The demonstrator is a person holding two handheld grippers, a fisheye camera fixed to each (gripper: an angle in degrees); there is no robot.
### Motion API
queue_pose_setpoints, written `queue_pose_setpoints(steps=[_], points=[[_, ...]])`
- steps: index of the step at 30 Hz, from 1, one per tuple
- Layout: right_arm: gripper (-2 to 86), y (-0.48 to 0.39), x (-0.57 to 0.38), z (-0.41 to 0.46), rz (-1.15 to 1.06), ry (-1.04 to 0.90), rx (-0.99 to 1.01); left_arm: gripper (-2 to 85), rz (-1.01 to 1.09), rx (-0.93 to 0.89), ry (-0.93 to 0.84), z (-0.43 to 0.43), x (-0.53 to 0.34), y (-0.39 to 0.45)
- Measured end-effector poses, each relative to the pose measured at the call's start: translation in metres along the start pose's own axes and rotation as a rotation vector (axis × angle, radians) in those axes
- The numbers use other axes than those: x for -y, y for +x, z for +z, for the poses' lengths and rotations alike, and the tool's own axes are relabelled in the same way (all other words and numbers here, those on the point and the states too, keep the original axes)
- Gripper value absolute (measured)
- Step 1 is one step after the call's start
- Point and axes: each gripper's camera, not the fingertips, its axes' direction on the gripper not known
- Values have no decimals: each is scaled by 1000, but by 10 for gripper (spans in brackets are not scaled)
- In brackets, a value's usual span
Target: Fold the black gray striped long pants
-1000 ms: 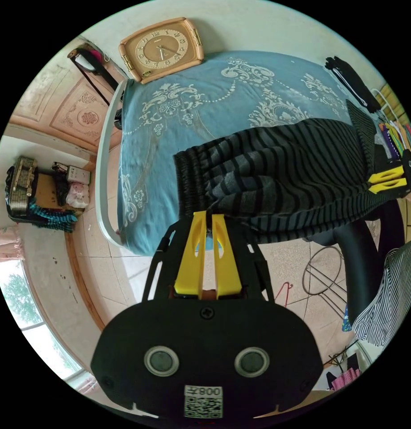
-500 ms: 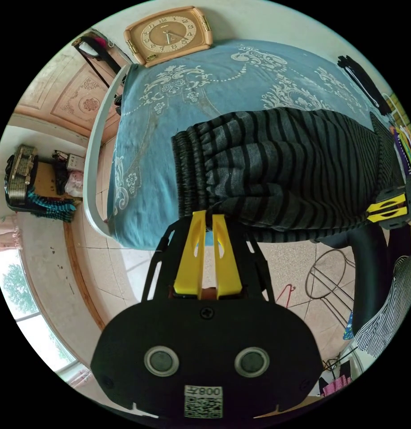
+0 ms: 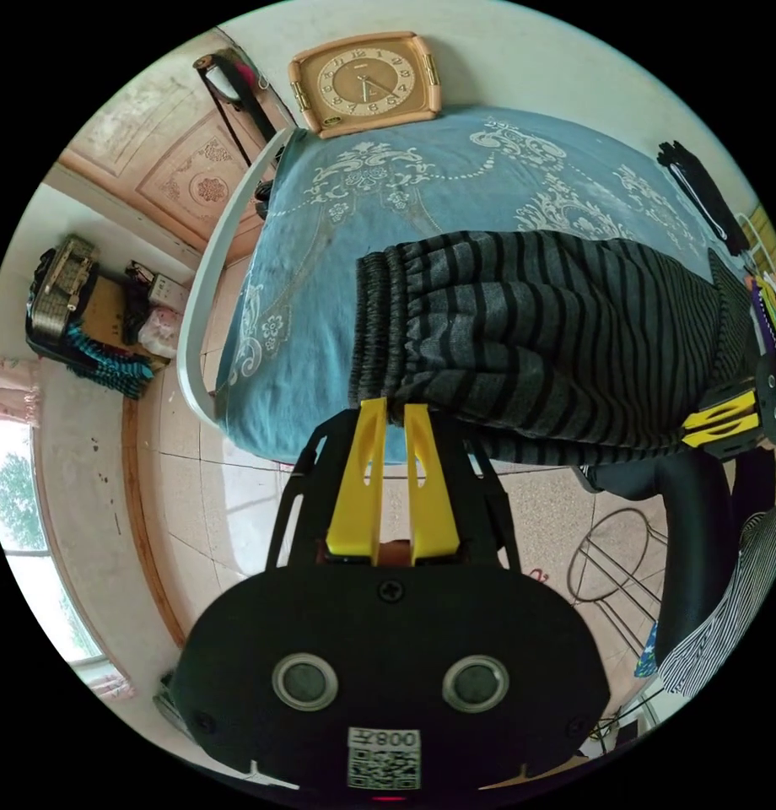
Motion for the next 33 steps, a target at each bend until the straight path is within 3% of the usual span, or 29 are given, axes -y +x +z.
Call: queue_pose_setpoints(steps=[5,8,15,19,21,28,33], points=[[23,20,2,30,44,-15,32,4,-33,2,-20,4,-29,5],[23,30,0,41,59,-3,50,3,-133,105,-34,0,-56,2],[24,46,-8,67,60,3,39,1,-267,-183,239,-29,-94,26],[25,61,-15,85,59,-1,54,1,-310,-138,25,17,-86,40],[26,69,-21,94,72,8,69,1,-341,-159,4,27,-90,40],[22,117,-67,114,241,142,270,1,-390,-70,127,-13,-111,73],[8,150,-113,118,339,261,417,1,-318,-173,232,-37,-119,134]])
